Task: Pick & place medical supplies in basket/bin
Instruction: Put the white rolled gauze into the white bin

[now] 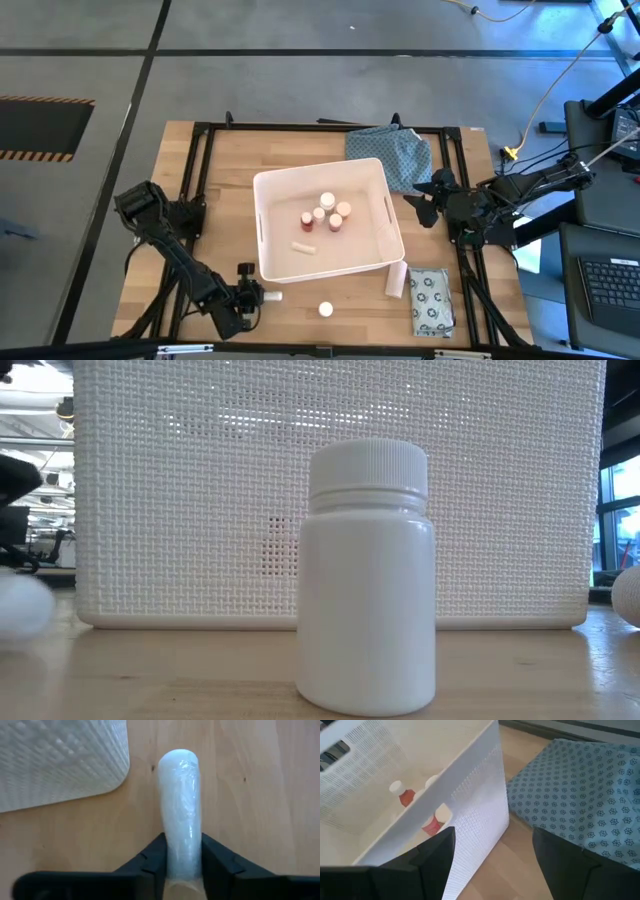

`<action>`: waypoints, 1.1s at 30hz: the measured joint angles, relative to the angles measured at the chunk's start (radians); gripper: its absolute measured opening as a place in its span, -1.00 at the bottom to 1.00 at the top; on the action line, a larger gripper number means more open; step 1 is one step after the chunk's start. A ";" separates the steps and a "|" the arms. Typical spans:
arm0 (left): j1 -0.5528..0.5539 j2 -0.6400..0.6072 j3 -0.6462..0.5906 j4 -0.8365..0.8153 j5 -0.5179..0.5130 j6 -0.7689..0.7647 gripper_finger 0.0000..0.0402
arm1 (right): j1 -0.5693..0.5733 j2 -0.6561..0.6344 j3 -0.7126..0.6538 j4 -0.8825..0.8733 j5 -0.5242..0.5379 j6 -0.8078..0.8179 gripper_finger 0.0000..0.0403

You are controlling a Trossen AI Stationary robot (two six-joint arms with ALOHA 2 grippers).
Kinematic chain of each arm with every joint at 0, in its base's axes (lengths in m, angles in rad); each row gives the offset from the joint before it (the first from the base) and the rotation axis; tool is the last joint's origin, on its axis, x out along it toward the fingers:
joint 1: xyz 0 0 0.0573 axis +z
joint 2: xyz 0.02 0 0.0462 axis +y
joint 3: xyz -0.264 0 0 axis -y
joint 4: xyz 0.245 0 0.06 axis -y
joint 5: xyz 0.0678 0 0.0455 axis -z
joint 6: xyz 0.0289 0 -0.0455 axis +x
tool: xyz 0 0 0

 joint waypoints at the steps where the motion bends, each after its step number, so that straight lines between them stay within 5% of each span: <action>1: 0.000 -0.006 0.000 -0.002 0.002 -0.002 -0.61 | 0.000 0.007 0.000 -0.001 0.000 -0.001 0.33; 6: -0.001 -0.080 0.002 -0.048 0.056 -0.076 -0.78 | 0.000 0.039 0.000 -0.006 -0.002 0.001 0.33; 12: -0.008 -0.284 0.046 -0.112 0.192 -0.198 -0.73 | 0.000 0.071 0.000 -0.006 -0.057 0.002 0.33; 15: -0.023 -0.400 0.059 -0.034 0.204 -0.129 -0.72 | 0.000 0.082 0.000 -0.006 -0.070 0.001 0.33; 24: 0.016 -0.662 0.121 0.050 -0.242 0.274 -0.74 | 0.000 0.097 0.000 -0.006 -0.071 -0.020 0.33; 33: 0.348 -0.638 0.217 -0.149 0.025 0.437 -0.76 | -0.001 0.097 0.000 -0.006 -0.070 -0.024 0.33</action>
